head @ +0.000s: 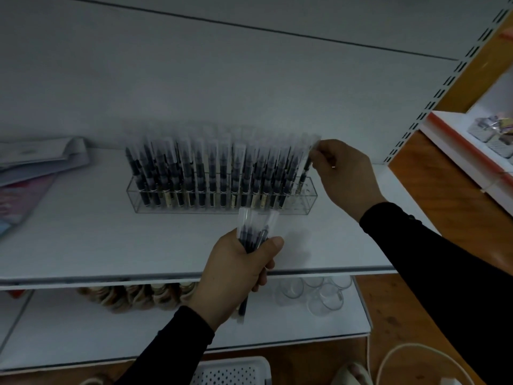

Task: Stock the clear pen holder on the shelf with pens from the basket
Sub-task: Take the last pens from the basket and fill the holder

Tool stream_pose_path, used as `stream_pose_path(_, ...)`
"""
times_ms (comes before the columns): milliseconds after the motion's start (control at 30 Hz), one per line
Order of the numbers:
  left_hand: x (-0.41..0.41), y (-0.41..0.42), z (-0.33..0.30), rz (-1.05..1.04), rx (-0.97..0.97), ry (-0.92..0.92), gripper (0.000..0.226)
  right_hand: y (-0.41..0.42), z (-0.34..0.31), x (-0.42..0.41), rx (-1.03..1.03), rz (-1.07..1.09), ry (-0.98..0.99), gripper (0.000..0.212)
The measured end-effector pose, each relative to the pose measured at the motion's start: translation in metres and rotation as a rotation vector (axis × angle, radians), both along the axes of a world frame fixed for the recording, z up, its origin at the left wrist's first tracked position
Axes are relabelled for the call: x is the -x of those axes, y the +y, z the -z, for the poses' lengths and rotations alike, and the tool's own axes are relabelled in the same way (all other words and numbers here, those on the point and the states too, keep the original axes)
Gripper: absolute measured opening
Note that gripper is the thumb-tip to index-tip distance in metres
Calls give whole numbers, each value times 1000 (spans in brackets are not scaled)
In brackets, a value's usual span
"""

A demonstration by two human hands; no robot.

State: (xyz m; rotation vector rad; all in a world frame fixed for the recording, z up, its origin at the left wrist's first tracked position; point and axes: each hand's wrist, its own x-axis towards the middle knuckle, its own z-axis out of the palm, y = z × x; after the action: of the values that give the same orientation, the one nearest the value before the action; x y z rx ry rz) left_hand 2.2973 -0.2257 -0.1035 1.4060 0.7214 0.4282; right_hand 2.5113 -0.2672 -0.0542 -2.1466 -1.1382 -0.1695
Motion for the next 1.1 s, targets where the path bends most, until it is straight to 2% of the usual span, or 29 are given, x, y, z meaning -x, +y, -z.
stream_pose_path(267,1,1,-2,-14,-11,-9,29,-21,4,23,-22,111,83,22)
stream_pose_path(333,1,1,-2,-11,-21,-10,28,-28,5,37,15,72,222,29)
stream_pose_path(467,1,0,-3,-5,-36,-33,27,-36,4,76,202,-181,600,30)
stream_pose_path(567,1,0,-5,0,-40,-61,23,-34,8,87,195,-297,716,29)
stream_pose_path(700,2,2,-6,-3,-40,-47,24,-31,10,84,146,-277,861,26)
stream_pose_path(800,2,2,-5,-3,-35,-33,30,-28,5,74,2,-175,964,25)
stream_pose_path(1000,2,3,-7,-2,-45,-16,35,-29,-25,41,-346,-12,887,13)
stream_pose_path(1100,2,2,-7,-19,-50,-3,38,-27,-40,23,-474,45,692,12)
